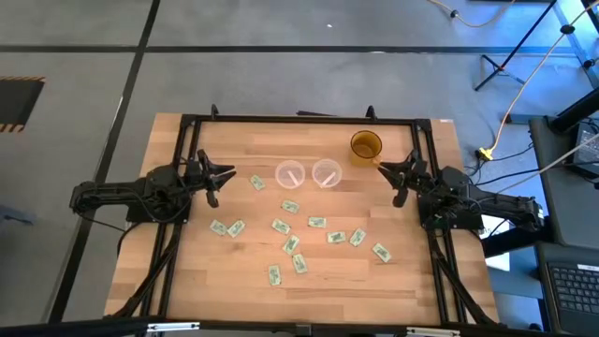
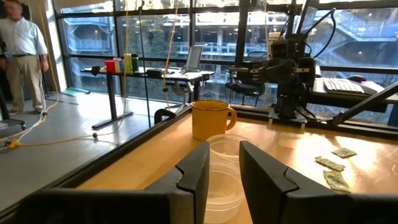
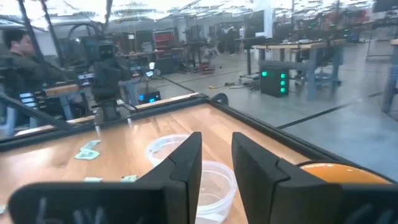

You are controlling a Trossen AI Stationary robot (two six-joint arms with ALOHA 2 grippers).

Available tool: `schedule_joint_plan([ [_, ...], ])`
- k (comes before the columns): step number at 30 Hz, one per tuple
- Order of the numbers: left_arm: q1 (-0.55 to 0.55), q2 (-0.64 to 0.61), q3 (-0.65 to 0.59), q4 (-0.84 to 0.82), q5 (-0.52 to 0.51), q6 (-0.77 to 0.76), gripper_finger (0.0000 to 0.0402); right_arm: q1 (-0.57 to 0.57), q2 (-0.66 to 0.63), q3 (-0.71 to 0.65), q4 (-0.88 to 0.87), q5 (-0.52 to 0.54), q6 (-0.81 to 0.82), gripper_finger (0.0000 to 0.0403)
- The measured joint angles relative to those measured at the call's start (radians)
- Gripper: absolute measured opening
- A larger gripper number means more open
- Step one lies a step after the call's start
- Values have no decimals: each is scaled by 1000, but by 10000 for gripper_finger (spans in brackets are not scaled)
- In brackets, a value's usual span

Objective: Pick and place Stevia / Truvia into bins
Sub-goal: Put the stevia packet into the right transparent container

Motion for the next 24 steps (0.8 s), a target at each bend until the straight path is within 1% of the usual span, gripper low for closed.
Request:
schedule_joint_plan([
  [3,0,0,0,0,1,2,82,1,40,27,-84,-57,-6,92],
  [5,0,0,0,0,0,3,82,1,96,61,-149,-77,23,92],
  [7,0,0,0,0,0,3,82,1,172,96,-174,-108,51,92],
  [10,0,0,0,0,0,3,82,23,308,160,-174,-157,64,92],
  [16,0,0,0,0,-1,3,82,128,636,351,-228,-153,-22,92],
  [19,0,0,0,0,-1,3,82,177,793,466,-346,-145,-35,92],
  [21,0,0,0,0,-1,3,82,208,880,553,-455,-135,15,92],
  [24,0,0,0,0,-1,3,82,256,998,670,-623,-119,135,92],
])
